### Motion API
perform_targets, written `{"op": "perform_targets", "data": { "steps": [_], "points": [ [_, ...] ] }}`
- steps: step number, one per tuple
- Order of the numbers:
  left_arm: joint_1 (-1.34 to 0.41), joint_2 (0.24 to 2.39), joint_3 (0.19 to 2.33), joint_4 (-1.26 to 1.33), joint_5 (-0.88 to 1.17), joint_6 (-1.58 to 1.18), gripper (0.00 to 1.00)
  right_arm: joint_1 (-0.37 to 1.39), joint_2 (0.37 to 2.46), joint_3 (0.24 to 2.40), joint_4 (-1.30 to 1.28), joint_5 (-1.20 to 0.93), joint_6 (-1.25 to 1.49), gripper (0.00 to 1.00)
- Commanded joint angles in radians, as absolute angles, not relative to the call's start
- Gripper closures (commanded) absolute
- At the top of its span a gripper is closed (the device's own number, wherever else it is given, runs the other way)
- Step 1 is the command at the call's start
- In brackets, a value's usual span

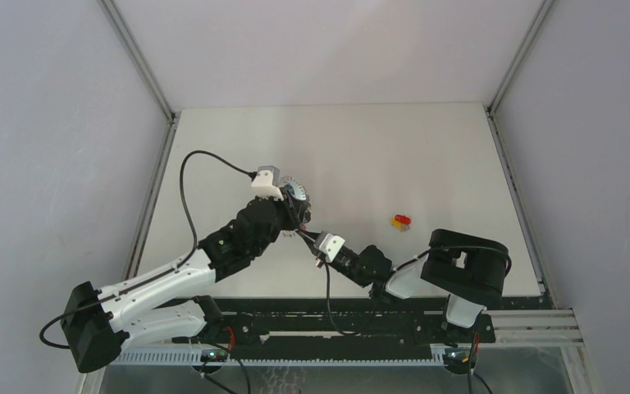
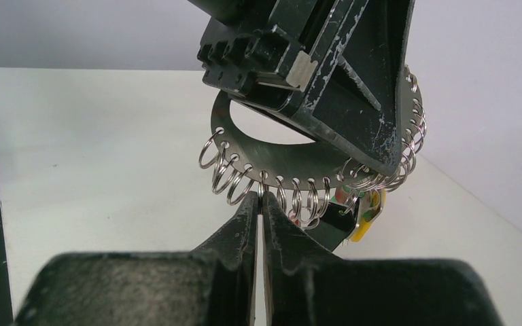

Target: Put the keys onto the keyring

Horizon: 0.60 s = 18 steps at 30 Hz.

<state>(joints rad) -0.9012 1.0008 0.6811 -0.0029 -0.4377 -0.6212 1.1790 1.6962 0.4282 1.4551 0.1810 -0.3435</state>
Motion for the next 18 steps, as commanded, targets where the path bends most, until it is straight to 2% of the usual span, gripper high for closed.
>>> {"op": "perform_targets", "data": {
  "steps": [1,12,18],
  "points": [
    [-0.904,0.971,0.682,0.061,-0.453,-0.660,1.00,1.173,1.653,0.436,1.496,0.193,-0.330,1.00],
    [-0.826,0.936,0.571,0.099,-0.377,-0.812,0.99,1.132,1.624,0.389,1.496,0.120,-0.282,1.00],
    [-0.801,0.923,0.506,0.153,-0.325,-0.876,0.88,1.106,1.633,0.369,1.496,0.076,-0.256,1.00]
  ]
}}
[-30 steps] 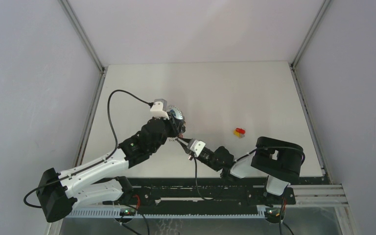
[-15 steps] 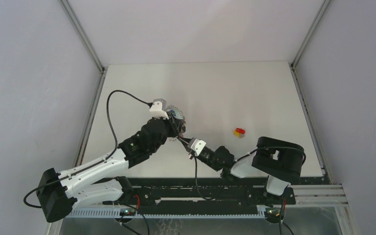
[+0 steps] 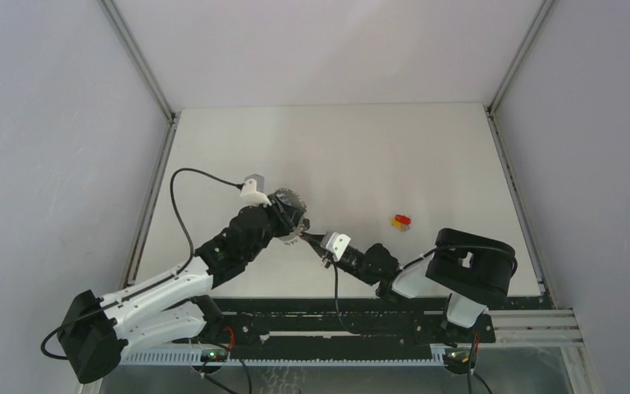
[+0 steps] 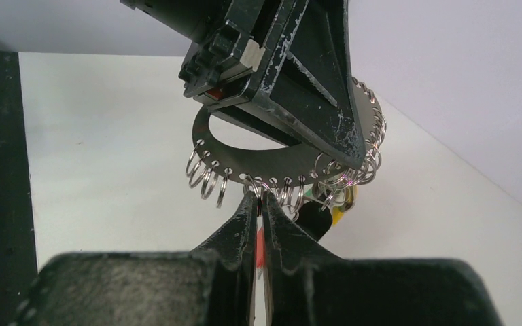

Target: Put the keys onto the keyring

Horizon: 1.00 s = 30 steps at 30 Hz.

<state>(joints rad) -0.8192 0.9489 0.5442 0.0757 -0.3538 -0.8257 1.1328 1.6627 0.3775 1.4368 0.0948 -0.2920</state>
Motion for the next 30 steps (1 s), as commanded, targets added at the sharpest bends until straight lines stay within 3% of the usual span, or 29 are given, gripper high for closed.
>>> {"op": "perform_targets", "data": {
  "steps": [1,6,10,21,25,30],
  "points": [
    [-0.799,0.921,0.493,0.165,-0.318,-0.886,0.86,1.101,1.637,0.367,1.496,0.068,-0.250,1.00],
    [-0.798,0.918,0.421,0.240,-0.297,-0.937,0.73,1.094,1.670,0.366,1.496,0.034,-0.228,1.00],
    [-0.787,0.920,0.356,0.297,-0.276,-0.993,0.56,1.087,1.694,0.356,1.496,0.007,-0.224,1.00],
    [-0.752,0.851,0.272,0.314,-0.266,-1.044,0.26,1.015,1.712,0.336,1.496,-0.088,-0.187,1.00],
    [-0.730,0.752,0.230,0.272,-0.267,-1.019,0.19,0.987,1.717,0.332,1.496,-0.121,-0.172,1.00],
    [-0.723,0.592,0.176,0.246,-0.274,-0.877,0.18,0.946,1.712,0.332,1.496,-0.176,-0.164,1.00]
  ]
}}
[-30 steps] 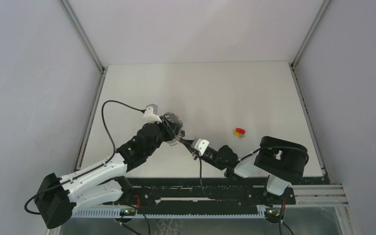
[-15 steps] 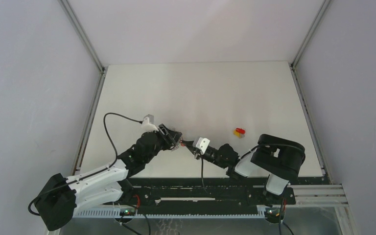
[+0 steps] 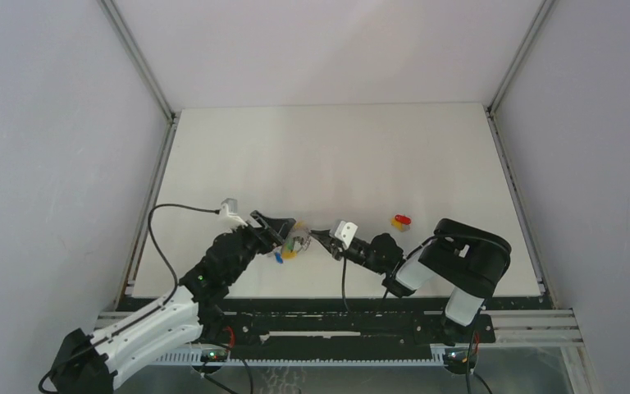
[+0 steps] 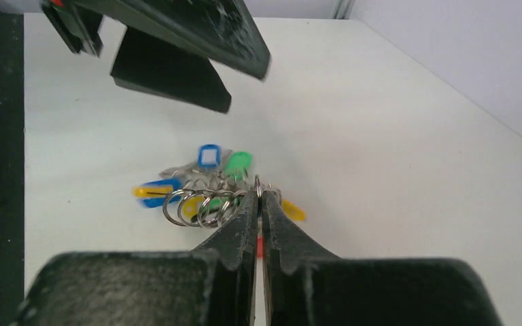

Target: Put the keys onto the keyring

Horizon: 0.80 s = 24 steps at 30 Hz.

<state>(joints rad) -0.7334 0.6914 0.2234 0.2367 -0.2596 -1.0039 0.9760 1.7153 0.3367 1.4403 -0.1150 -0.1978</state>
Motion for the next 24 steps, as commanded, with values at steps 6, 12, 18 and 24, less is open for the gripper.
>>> {"op": "perform_targets", "data": {
  "steps": [6,12,18,24],
  "points": [
    [-0.716,0.472,0.085,0.442,-0.173,-0.550,0.18,0.878,1.693,0.332,1.495,-0.295,-0.141,1.00],
    [-0.676,0.595,0.066,0.629,-0.028,-0.347,0.21,0.797,1.681,0.333,1.482,-0.476,-0.114,1.00],
    [-0.544,0.805,0.111,0.822,0.179,-0.356,0.33,0.726,1.685,0.342,1.472,-0.586,-0.100,1.00],
    [-0.542,0.996,0.177,0.904,0.323,-0.289,0.43,0.692,1.713,0.376,1.471,-0.654,-0.087,1.00]
  ]
}}
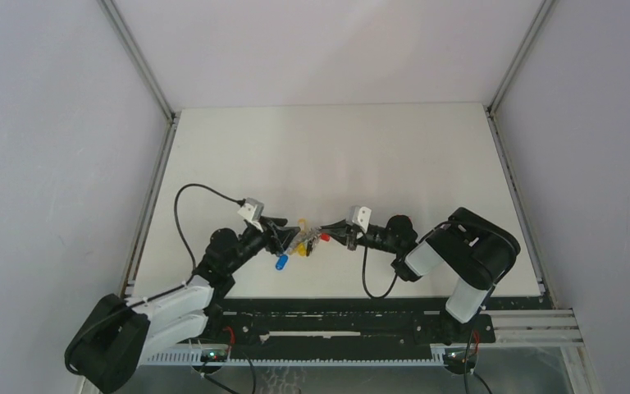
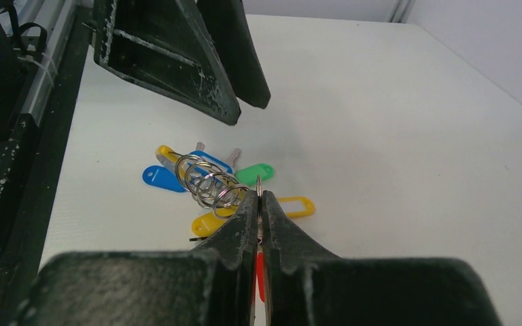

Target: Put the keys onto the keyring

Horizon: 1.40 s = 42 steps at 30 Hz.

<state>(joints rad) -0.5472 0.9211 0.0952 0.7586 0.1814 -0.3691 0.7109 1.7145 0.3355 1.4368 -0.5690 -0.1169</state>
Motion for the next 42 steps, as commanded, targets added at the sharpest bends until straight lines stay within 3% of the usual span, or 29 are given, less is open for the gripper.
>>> {"op": "perform_targets", "data": {
  "steps": [1,12,42],
  "points": [
    [-0.542,1.030,0.187,0.905,0.335,-0.278,0.44,0.687,1.719,0.380,1.471,-0.668,-0.084,1.00],
    [-0.617,1.177,0.228,0.924,0.377,-0.209,0.48,0.661,1.766,0.406,1.471,-0.732,-0.061,1.00],
    [-0.643,1.259,0.286,0.866,0.502,-0.095,0.79,0.626,1.836,0.458,1.456,-0.891,-0.038,1.00]
  ]
}}
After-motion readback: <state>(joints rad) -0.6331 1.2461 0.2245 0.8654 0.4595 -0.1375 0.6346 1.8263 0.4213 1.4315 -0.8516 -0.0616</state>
